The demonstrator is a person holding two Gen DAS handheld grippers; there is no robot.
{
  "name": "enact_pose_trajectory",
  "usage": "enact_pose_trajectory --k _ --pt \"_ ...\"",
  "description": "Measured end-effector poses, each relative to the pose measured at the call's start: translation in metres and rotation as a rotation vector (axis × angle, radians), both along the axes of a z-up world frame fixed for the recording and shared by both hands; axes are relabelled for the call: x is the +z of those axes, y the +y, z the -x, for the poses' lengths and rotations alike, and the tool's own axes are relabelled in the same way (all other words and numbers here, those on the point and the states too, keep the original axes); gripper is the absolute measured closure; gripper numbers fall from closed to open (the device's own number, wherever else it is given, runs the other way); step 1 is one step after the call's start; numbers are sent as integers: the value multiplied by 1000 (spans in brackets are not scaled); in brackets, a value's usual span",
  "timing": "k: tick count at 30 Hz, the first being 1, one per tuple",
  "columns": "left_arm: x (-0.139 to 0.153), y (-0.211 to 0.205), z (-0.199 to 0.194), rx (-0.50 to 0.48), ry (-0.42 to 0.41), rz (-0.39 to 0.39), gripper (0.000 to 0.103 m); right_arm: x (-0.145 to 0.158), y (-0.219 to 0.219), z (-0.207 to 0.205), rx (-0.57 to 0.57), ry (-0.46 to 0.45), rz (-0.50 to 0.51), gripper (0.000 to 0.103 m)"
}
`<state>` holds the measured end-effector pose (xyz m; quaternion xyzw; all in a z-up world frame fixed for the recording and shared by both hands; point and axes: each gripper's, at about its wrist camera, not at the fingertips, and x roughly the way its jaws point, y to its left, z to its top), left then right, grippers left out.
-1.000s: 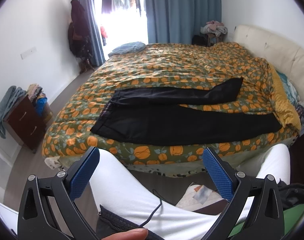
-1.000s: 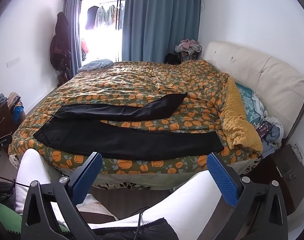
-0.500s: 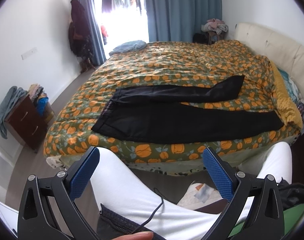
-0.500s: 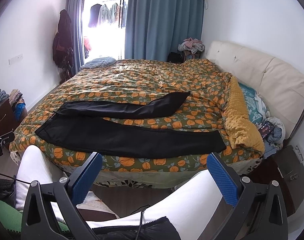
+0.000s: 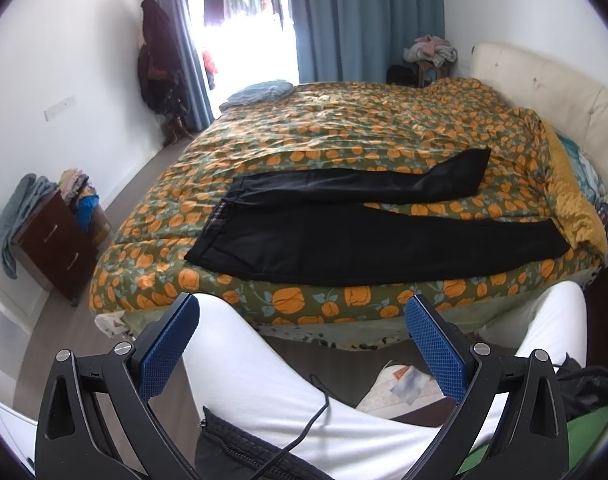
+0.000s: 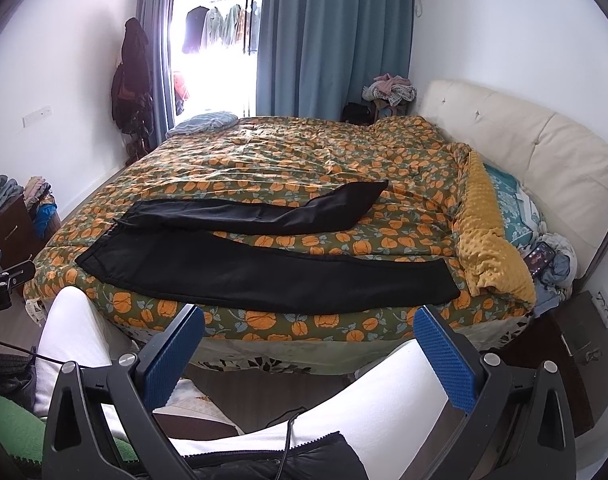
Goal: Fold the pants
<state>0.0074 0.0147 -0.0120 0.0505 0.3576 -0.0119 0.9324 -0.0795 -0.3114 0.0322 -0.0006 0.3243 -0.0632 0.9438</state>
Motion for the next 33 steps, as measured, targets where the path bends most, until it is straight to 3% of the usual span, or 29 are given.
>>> enact_pose_trajectory --k 8,33 --pt "0 -1 0 1 1 -1 0 0 2 5 37 -23 -18 0" --pt "0 -2 1 1 3 -5 0 -6 -7 2 -1 5 -30 0"
